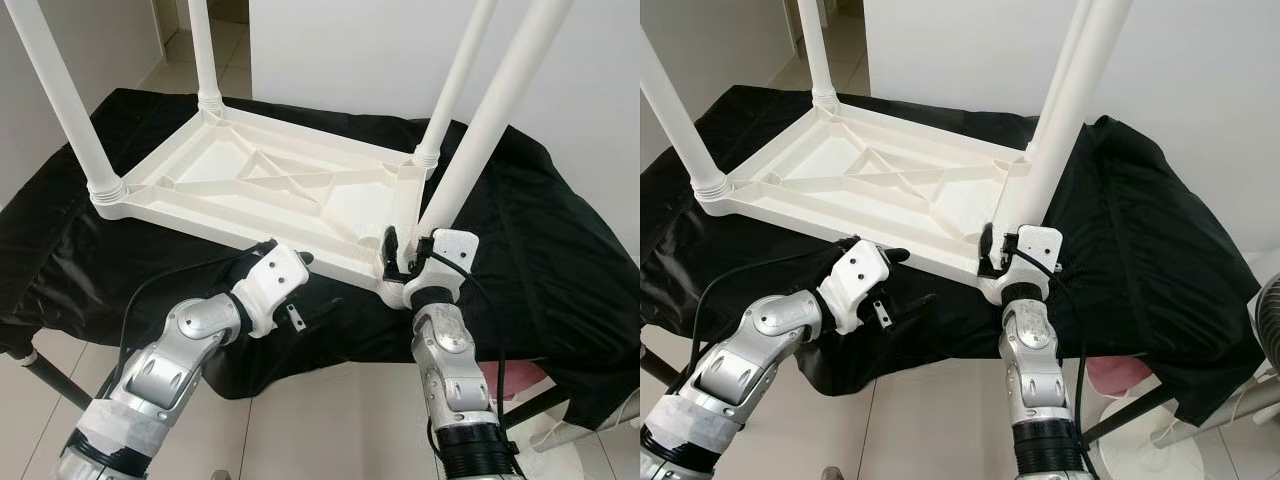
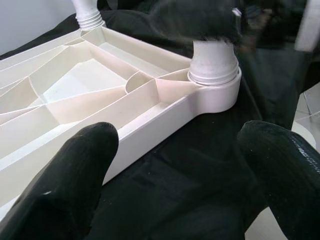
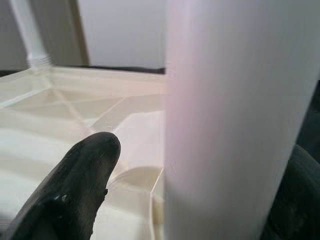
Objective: Building children table
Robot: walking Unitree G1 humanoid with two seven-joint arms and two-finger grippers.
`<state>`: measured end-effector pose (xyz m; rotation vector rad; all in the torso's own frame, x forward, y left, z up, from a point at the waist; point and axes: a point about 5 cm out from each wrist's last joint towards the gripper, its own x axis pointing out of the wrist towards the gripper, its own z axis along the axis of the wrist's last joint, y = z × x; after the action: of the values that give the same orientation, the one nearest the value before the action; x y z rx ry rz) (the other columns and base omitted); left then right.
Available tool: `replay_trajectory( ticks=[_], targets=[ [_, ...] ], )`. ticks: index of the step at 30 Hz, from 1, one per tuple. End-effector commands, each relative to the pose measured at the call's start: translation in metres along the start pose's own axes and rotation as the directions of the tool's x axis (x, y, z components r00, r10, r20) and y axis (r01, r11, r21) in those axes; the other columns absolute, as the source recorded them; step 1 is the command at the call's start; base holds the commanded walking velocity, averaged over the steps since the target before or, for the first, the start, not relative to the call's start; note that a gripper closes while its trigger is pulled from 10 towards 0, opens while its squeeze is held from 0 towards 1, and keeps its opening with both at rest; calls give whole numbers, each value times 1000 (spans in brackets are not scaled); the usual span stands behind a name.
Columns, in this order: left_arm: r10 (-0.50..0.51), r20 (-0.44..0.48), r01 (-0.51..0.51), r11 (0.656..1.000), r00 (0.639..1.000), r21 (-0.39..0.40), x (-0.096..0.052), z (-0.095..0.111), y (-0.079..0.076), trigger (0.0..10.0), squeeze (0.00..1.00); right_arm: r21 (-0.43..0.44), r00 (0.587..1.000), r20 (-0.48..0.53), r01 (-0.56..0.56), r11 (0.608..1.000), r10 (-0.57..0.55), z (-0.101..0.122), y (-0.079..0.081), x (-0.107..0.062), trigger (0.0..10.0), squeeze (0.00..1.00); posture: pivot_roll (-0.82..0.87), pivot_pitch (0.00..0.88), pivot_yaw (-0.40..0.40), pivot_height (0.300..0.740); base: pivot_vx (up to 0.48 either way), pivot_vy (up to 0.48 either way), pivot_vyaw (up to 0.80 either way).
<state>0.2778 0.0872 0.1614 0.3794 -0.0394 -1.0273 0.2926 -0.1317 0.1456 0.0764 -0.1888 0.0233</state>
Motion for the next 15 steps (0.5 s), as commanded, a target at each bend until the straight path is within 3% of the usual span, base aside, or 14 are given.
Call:
replay_trajectory(
  ticks=[1,2,5,9,13,15],
  targets=[
    [-25,0,25,1000,1000,-7,1,0,-2,10000,0,9,999,-9,-53,999,53,-4,-2,-4,10000,565,23,34,-73,740,0,0,0],
    [-23,1,23,1000,1000,-9,1,0,-3,10000,0,9,996,-13,-90,996,90,-5,-5,-6,10000,0,23,34,-73,740,0,0,0],
    [-22,3,22,1000,1000,-10,2,1,-3,10000,0,33,989,-31,-141,989,143,-8,-11,-7,10000,0,20,35,-74,740,0,0,0],
    [-23,6,23,1000,1000,-13,3,1,-3,10000,0,25,946,-57,-319,947,320,-12,-21,-3,10000,0,12,38,-71,740,0,0,0],
    [-24,8,24,1000,1000,-13,4,1,-2,10000,0,12,929,-72,-363,932,363,-13,-28,1,10000,0,10,39,-68,740,0,0,0],
    [-25,10,25,1000,1000,-13,4,2,-2,10000,0,-8,899,-86,-432,902,430,-13,-31,8,10000,0,12,39,-67,740,0,0,0]
  ],
)
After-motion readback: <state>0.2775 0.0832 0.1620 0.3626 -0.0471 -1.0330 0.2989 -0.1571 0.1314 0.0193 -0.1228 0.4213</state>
